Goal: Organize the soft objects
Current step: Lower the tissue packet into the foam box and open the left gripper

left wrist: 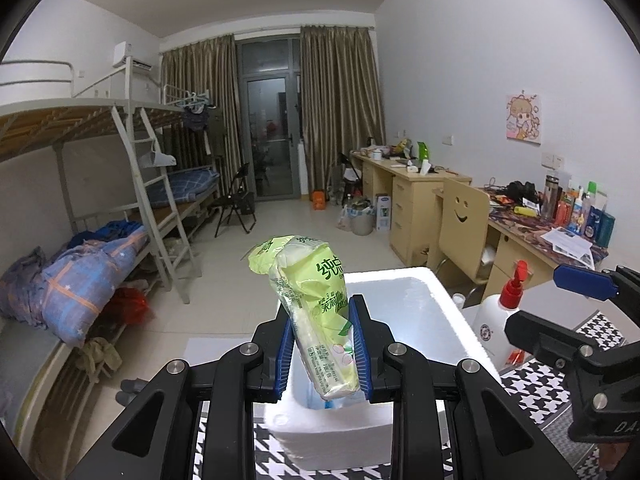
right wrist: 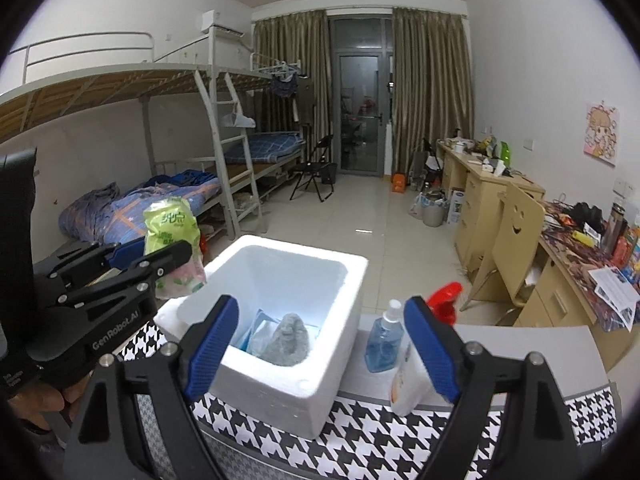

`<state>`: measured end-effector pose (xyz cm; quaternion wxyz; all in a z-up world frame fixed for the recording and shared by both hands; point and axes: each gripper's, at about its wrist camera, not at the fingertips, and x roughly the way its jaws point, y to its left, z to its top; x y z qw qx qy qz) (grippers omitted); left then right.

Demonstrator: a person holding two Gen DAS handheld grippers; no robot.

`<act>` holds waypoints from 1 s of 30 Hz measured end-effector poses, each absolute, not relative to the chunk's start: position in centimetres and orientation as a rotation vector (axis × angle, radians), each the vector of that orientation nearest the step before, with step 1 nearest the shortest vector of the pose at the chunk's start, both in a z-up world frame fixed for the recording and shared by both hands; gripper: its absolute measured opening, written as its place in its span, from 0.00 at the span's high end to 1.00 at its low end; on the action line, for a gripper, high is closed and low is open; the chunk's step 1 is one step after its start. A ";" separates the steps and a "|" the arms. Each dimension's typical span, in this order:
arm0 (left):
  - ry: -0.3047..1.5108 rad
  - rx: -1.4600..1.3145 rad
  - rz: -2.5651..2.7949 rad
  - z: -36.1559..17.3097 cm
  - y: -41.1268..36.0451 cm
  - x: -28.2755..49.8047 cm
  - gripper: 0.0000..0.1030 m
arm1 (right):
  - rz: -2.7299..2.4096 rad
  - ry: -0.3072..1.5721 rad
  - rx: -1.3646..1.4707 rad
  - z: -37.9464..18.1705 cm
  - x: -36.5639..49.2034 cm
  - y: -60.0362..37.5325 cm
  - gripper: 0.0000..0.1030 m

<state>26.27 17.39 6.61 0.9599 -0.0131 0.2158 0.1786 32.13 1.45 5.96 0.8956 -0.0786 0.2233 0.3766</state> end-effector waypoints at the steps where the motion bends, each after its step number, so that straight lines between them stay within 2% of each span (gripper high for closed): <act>1: 0.438 -0.026 0.358 6.5 17.3 26.4 0.72 | 0.776 0.467 -0.160 5.9 32.2 1.3 0.15; 21: 0.502 -0.050 0.269 4.6 15.8 30.0 0.71 | 0.720 0.469 -0.142 5.2 31.4 -1.8 0.15; 23: 0.516 -0.058 0.264 4.4 15.9 30.4 0.65 | 0.717 0.471 -0.136 5.1 31.4 -2.1 0.15; 25: 0.531 -0.067 0.265 4.0 16.0 30.7 0.46 | 0.716 0.472 -0.134 5.0 31.6 -2.4 0.15; 26: 0.533 -0.070 0.266 3.8 16.1 30.8 0.40 | 0.715 0.472 -0.134 5.0 31.6 -2.5 0.15; 28: 0.536 -0.067 0.256 3.7 16.1 31.0 0.15 | 0.713 0.470 -0.132 5.0 31.5 -2.7 0.15; 30: 0.530 -0.064 0.267 3.6 16.0 30.8 0.10 | 0.713 0.471 -0.125 5.0 31.6 -2.9 0.14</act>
